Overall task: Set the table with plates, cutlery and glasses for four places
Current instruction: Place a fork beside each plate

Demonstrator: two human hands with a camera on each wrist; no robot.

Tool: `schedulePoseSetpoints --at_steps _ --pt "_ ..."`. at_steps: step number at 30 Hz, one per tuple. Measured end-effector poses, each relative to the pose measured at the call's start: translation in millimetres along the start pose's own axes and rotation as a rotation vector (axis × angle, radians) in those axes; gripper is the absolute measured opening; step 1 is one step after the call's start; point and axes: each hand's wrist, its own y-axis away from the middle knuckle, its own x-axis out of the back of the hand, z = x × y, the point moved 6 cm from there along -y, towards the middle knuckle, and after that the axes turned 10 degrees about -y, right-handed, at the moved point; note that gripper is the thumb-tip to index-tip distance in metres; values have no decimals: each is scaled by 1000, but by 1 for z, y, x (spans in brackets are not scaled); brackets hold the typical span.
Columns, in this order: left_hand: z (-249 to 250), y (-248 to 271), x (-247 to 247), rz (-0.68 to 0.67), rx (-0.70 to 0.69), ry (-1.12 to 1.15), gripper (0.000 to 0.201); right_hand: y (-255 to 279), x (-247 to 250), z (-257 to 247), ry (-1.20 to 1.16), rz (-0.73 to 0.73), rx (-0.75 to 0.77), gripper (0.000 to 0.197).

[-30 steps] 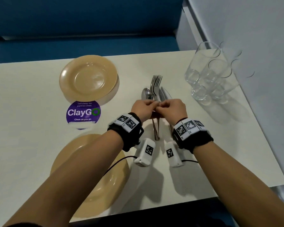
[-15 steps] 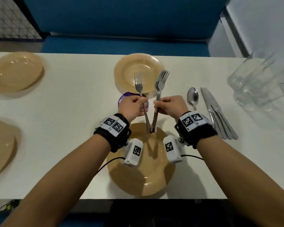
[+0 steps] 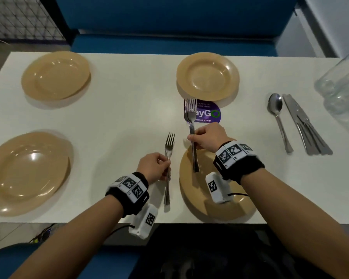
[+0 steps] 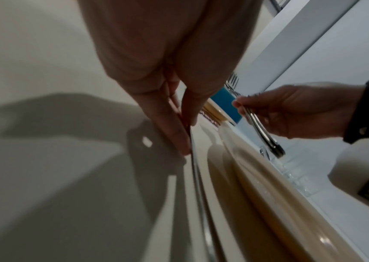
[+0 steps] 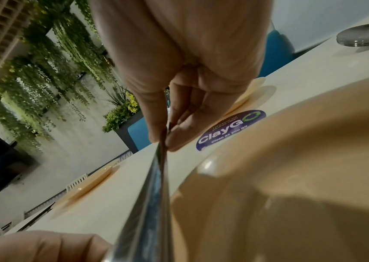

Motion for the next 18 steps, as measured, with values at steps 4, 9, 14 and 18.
schedulePoseSetpoints --at_steps 4,9,14,18 --pt "-5 3 -1 36 -5 -32 7 6 -6 5 -1 -18 -29 20" --pt "-3 5 1 73 -9 -58 7 13 -11 8 21 -32 -34 21" --pt "-1 5 4 104 -15 -86 15 14 -12 9 8 -18 -37 22" --pt "-1 8 1 81 -6 -39 19 18 -12 8 -24 2 -36 21"
